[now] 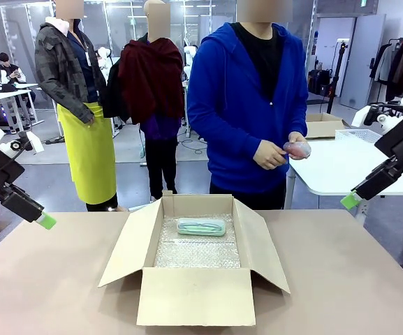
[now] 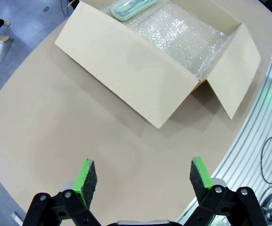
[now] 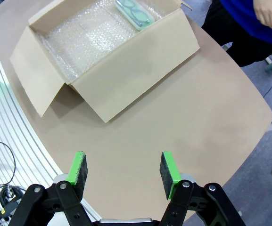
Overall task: Pack the glasses set securely to prepare it for shipping.
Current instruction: Put the Glasses case from the right side of the table into the Package Box.
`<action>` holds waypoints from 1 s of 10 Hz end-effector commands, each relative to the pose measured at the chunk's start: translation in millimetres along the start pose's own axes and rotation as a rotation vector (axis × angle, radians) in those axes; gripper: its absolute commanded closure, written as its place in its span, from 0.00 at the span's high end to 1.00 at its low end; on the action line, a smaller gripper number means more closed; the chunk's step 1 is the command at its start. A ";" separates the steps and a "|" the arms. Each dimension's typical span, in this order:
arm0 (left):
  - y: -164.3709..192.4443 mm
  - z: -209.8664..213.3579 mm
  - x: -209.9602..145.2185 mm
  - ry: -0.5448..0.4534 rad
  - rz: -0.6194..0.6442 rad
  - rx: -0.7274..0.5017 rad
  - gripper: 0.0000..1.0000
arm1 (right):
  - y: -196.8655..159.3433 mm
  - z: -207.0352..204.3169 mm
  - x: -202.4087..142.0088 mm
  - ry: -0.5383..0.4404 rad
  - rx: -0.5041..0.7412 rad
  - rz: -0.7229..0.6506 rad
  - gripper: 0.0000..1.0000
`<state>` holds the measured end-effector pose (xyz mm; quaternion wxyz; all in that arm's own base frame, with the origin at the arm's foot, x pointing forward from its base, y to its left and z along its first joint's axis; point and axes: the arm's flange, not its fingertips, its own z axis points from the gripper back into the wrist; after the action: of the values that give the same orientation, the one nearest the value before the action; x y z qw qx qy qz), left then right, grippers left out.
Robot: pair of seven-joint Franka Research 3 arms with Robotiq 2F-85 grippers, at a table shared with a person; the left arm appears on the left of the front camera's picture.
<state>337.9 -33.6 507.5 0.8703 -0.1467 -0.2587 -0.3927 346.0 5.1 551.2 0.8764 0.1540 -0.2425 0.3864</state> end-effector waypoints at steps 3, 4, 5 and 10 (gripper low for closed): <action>1.1 1.9 -0.7 -0.016 -0.007 -0.017 1.00 | -1.5 2.0 2.5 0.010 0.003 0.001 0.78; 1.1 1.9 -0.7 -0.016 -0.007 -0.017 1.00 | -1.5 2.0 2.5 0.010 0.003 0.001 0.78; 1.1 1.9 -0.7 -0.016 -0.007 -0.017 1.00 | -1.5 2.0 2.5 0.010 0.003 0.001 0.78; 1.1 1.9 -0.7 -0.016 -0.007 -0.017 1.00 | -1.5 2.0 2.5 0.010 0.003 0.001 0.78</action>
<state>337.9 -33.6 507.5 0.8703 -0.1467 -0.2587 -0.3927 346.0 5.1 551.2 0.8764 0.1540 -0.2425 0.3864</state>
